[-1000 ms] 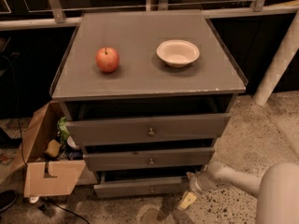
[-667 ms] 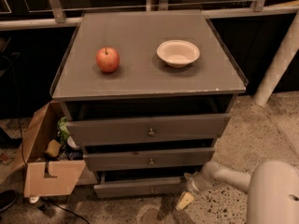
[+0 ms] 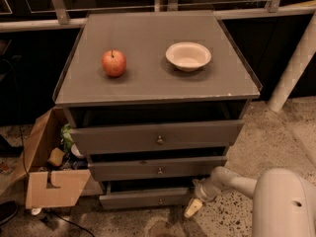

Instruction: Open bottom drawer

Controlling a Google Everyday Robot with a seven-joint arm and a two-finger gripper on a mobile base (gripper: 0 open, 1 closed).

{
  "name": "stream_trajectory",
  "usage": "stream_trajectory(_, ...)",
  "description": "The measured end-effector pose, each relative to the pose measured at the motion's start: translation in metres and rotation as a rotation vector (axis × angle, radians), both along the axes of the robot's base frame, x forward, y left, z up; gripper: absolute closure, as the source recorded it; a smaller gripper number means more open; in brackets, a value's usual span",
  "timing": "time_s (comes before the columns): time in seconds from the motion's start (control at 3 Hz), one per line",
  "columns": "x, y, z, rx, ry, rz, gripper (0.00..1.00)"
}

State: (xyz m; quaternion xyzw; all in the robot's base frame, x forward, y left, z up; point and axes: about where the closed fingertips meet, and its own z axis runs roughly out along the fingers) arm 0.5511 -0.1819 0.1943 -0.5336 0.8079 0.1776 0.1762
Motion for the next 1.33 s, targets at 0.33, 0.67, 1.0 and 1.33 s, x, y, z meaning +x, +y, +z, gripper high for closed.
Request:
stream_trajectory(0.33,-0.003,0.002,-0.016,-0.002,0.039,0.000,0.00)
stream_trajectory(0.67,-0.007,0.002,-0.028,0.002,0.063,-0.009,0.00)
stream_trajectory(1.0,-0.007,0.002,-0.028,0.002,0.065,-0.010,0.17)
stream_trajectory(1.33,-0.007,0.002,-0.028,0.002,0.065,-0.010,0.40)
